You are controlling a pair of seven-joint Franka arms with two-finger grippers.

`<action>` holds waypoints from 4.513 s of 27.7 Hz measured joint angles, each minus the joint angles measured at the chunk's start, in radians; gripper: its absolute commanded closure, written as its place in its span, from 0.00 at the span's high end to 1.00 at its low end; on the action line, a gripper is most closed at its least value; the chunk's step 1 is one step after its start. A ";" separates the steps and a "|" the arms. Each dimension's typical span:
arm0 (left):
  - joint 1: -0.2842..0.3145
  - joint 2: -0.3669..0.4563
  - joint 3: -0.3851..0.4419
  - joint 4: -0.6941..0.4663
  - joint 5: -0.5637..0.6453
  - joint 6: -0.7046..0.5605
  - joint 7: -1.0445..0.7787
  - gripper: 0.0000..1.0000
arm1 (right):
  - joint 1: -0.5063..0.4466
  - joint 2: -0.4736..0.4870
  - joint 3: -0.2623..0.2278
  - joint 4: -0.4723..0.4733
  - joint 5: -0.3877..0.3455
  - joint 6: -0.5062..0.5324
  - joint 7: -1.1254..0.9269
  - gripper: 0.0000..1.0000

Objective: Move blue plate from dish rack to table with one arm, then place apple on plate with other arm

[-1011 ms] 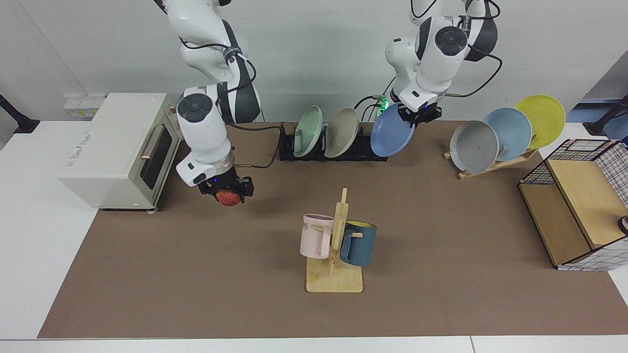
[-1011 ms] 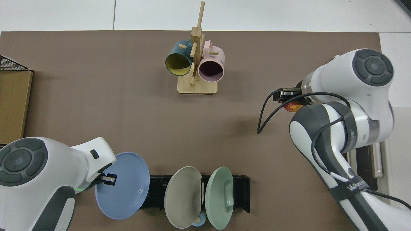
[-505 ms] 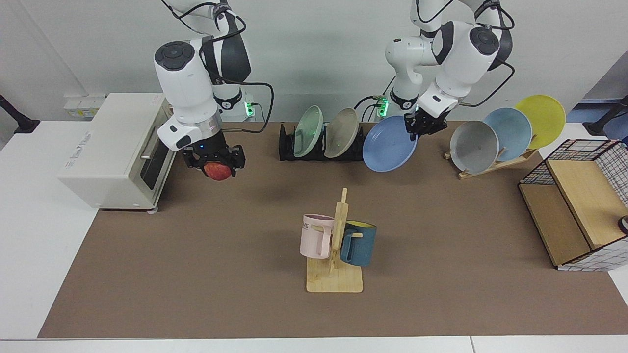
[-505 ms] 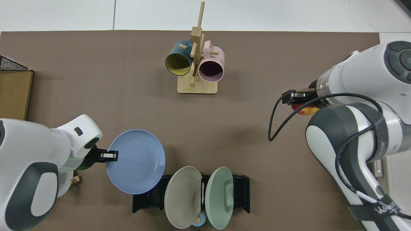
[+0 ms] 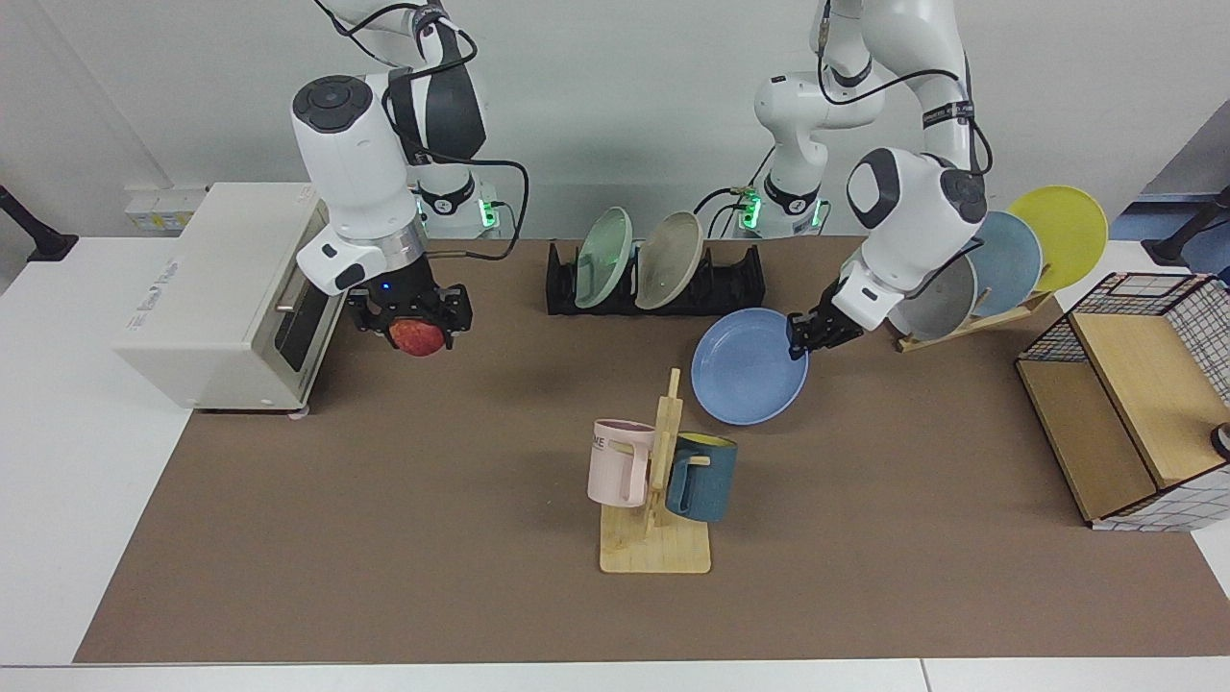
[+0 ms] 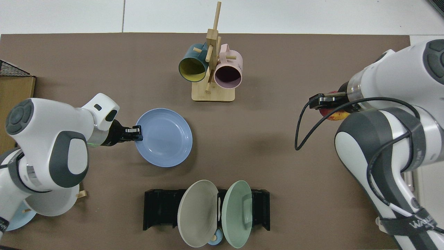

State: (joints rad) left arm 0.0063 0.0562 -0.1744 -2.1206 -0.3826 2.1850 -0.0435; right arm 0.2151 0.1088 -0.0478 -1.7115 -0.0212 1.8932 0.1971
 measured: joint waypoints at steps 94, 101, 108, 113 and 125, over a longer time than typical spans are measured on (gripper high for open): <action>0.021 -0.142 0.049 0.467 0.321 -0.647 0.154 1.00 | 0.486 0.559 0.012 0.263 0.021 0.224 0.795 1.00; 0.021 -0.148 0.049 0.467 0.360 -0.658 0.154 1.00 | 0.456 0.488 0.003 0.324 0.029 0.185 0.797 1.00; 0.022 -0.155 0.052 0.467 0.379 -0.660 0.151 1.00 | 0.344 0.320 0.002 0.340 0.086 0.118 0.735 1.00; 0.026 -0.158 0.054 0.467 0.379 -0.660 0.151 1.00 | 0.265 0.224 -0.005 0.319 0.087 -0.006 0.541 1.00; 0.026 -0.159 0.054 0.467 0.379 -0.660 0.151 1.00 | 0.005 0.066 -0.015 0.125 0.070 -0.044 -0.074 1.00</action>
State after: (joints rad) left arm 0.0326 -0.1030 -0.1202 -1.6538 -0.0032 1.5250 0.1070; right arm 0.2203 0.1753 -0.0630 -1.5861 0.0491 1.8492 0.1235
